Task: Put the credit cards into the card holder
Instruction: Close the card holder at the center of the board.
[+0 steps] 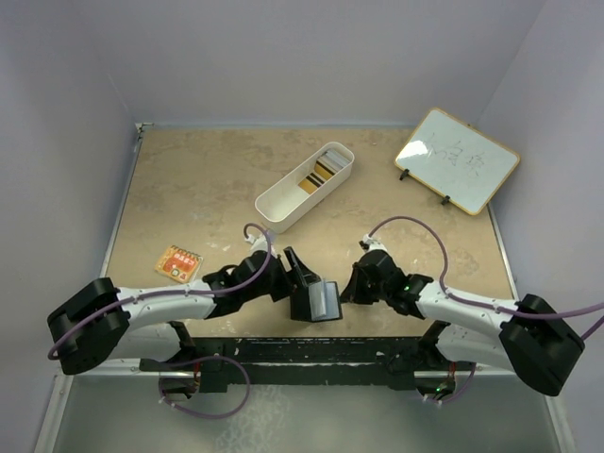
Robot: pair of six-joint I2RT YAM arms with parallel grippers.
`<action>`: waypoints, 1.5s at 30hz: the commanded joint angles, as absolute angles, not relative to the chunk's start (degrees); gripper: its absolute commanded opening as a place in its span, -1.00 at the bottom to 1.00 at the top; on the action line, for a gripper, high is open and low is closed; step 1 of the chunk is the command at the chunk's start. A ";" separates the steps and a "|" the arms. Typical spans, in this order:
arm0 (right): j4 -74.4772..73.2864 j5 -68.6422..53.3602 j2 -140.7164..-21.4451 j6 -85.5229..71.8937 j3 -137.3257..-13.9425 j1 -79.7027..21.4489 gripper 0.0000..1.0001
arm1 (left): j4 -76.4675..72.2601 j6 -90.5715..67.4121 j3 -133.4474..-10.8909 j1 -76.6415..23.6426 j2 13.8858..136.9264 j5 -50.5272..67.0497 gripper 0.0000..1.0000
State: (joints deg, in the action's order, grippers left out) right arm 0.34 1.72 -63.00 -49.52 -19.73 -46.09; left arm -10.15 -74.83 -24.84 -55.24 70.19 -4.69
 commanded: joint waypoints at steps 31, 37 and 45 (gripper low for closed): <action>-7.49 -0.11 -56.00 -45.95 -22.01 -46.32 -0.54 | -10.40 -73.15 -34.25 -61.91 84.54 -10.20 -0.63; -5.57 -1.87 -54.67 -47.79 -21.36 -46.29 -0.53 | -8.73 -71.37 -36.34 -61.85 88.34 -9.70 -0.72; -4.02 -3.71 -54.64 -49.18 -20.23 -46.32 -0.38 | -10.26 -71.42 -36.00 -61.87 90.91 -8.25 -0.74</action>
